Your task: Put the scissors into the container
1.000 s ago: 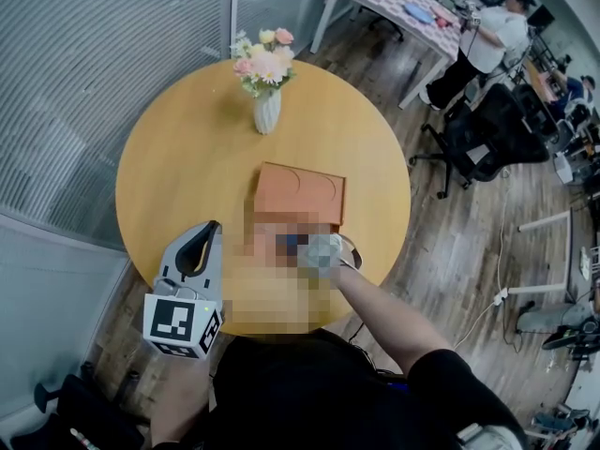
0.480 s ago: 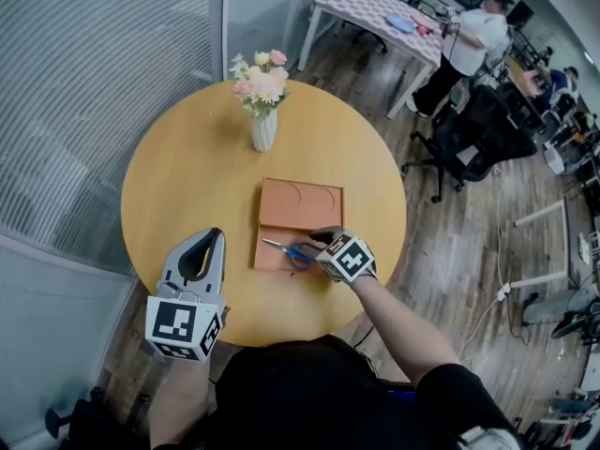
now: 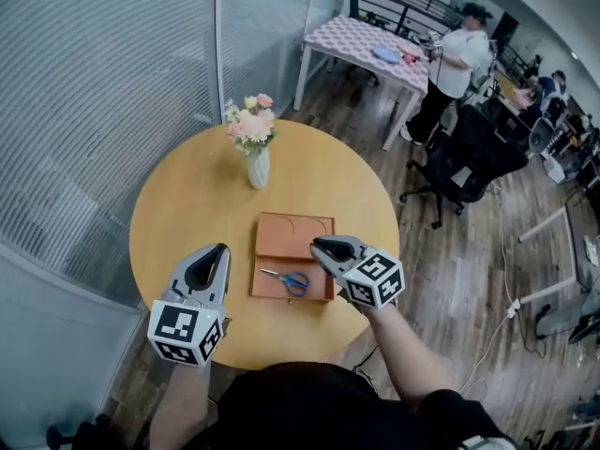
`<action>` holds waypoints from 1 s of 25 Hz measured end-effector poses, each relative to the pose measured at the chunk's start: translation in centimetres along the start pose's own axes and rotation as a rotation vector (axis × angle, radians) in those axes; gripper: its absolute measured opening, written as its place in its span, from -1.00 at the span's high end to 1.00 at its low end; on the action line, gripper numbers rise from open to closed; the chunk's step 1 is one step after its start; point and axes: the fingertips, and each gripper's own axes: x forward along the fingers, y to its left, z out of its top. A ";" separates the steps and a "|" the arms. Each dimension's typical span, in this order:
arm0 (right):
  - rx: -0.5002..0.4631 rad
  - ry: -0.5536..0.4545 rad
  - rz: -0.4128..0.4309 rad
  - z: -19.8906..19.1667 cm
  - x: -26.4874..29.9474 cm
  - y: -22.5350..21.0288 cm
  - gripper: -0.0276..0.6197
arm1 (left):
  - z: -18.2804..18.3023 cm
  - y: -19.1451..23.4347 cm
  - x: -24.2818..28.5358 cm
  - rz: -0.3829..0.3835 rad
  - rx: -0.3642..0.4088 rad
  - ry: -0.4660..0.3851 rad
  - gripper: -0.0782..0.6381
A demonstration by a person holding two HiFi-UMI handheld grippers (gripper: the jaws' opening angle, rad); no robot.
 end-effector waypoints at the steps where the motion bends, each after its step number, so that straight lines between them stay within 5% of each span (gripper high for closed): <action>1: 0.008 -0.057 -0.005 1.6 -1.2 0.0 0.73 | 0.5 -0.3 0.0 0.008 0.001 -0.002 0.72; 5: 0.047 -0.304 -0.037 7.4 -6.5 -0.7 0.78 | 4.1 0.2 -0.5 0.117 -0.028 -0.067 0.72; 8: -0.001 -0.422 -0.043 9.9 -10.0 -0.5 0.79 | 5.8 -0.6 -1.0 0.176 0.018 -0.082 0.72; 13: -0.048 -0.558 -0.088 13.0 -14.5 0.2 0.80 | 6.8 -3.2 -1.0 0.172 0.084 -0.081 0.72; 18: -0.093 -0.571 -0.184 12.9 -16.3 1.4 0.80 | 5.9 -4.7 -0.6 0.129 0.071 -0.077 0.72; 25: -0.105 -0.519 -0.198 11.6 -14.6 2.8 0.81 | 5.3 -5.1 -1.6 0.119 0.062 -0.076 0.72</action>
